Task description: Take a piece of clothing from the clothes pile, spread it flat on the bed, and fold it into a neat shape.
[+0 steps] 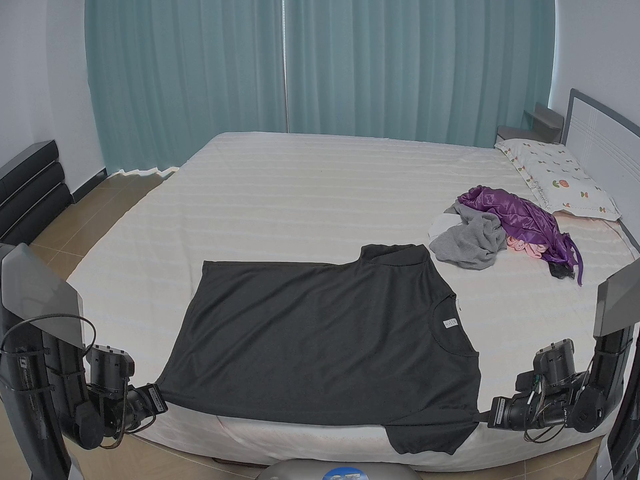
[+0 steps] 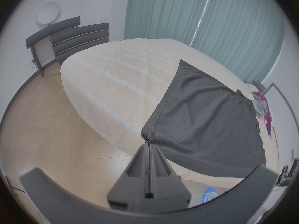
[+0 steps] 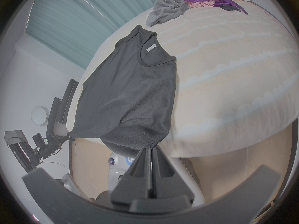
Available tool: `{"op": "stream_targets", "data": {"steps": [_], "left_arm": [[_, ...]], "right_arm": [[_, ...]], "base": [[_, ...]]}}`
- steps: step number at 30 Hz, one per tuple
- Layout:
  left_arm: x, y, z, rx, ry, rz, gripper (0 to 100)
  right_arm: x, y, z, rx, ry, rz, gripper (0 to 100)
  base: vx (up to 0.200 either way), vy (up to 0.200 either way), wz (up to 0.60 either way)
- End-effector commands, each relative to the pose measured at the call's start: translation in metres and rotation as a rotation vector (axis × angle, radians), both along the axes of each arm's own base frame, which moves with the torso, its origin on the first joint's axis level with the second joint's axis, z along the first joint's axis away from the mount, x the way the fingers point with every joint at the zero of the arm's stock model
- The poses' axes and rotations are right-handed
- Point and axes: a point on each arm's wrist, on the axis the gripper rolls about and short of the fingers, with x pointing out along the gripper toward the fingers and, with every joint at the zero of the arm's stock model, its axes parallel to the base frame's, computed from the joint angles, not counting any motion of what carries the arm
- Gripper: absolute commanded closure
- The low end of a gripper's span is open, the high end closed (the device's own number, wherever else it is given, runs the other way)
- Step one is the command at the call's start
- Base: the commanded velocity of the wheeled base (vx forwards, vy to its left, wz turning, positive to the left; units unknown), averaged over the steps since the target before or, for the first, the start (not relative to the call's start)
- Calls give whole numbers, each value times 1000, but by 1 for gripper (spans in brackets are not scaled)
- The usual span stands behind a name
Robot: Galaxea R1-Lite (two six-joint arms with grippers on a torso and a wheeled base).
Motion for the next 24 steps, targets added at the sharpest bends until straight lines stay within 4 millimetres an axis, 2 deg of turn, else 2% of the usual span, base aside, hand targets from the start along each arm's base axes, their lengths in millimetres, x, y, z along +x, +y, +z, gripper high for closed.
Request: {"op": "stream_targets", "data": {"steps": [1,15,23,24], "left_arm": [[-9,7,15,41,3,-12,100],[-16,5,8,45,99,-35,100],[-15,7,-3,-125,136,-130,100],[-13,9,-3,-144,121,-139,0]], "right_arm": [[-11,-2,20,-3,-36,28,100],[-21,-2,20,-37,29,63,100],[-21,-1,17,-37,45,68,100],[-21,-2,17,-35,44,66,100]], "base": [[0,0,0],[0,0,0],[0,0,0],[0,0,0]]}}
